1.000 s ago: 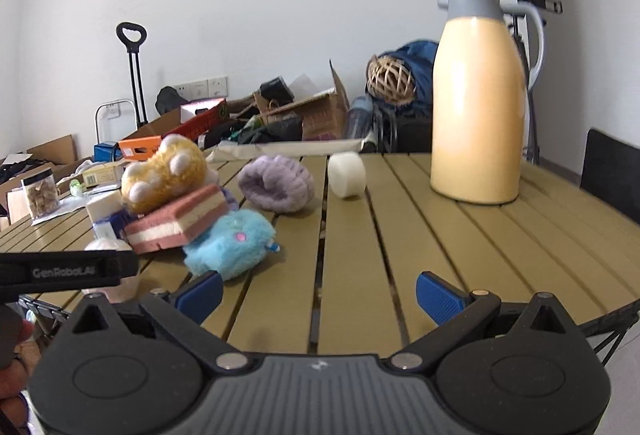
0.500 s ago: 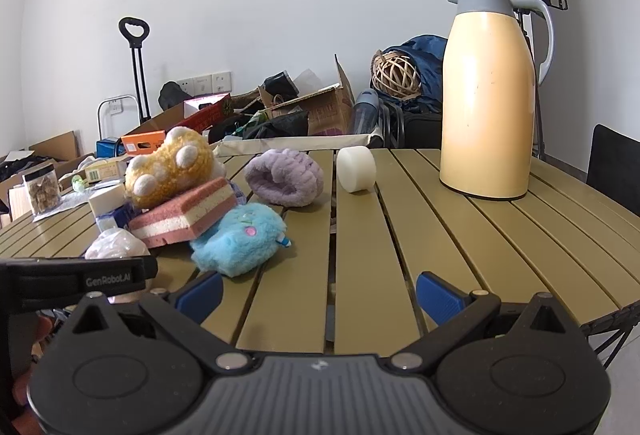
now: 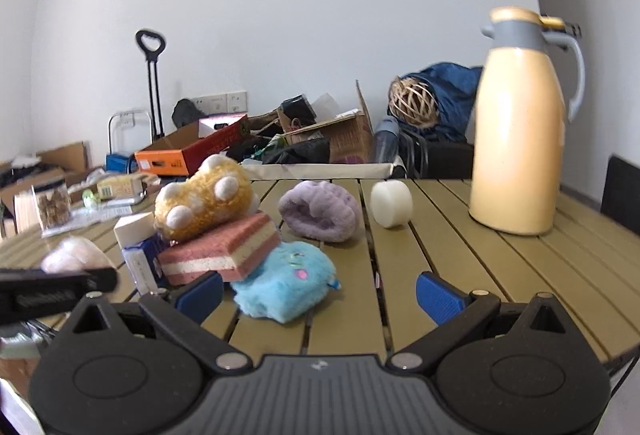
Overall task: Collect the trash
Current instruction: 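Close the left gripper on the plastic bag while the right gripper grasps the blue plush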
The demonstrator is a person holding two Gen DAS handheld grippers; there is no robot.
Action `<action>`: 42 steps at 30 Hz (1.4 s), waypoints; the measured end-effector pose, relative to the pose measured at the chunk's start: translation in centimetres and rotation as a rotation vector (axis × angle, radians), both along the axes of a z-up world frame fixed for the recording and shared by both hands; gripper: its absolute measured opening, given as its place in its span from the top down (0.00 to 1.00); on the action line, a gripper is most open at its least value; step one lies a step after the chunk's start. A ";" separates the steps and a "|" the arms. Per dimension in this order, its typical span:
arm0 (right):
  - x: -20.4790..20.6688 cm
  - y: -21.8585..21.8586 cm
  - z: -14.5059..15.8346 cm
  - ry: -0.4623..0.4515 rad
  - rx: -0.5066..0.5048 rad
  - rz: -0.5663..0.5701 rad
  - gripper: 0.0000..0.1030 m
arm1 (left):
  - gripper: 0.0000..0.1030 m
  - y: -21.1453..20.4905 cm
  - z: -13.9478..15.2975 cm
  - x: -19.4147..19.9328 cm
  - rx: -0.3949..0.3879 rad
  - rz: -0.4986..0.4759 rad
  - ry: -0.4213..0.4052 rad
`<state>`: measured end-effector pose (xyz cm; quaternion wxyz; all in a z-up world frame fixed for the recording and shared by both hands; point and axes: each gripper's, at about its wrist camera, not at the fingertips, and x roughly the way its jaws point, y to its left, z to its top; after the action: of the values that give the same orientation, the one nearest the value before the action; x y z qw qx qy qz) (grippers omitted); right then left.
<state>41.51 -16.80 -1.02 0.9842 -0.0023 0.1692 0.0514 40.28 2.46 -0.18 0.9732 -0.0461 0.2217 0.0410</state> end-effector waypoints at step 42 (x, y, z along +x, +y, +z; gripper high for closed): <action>7.0 2.7 -1.5 0.073 -0.132 0.004 0.26 | 0.53 3.7 -0.3 0.5 -0.017 0.072 0.032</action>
<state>48.49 -14.06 -2.55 0.9750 -0.0656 0.2082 0.0420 40.78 6.16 -0.53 0.9670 -0.0616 0.2357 0.0750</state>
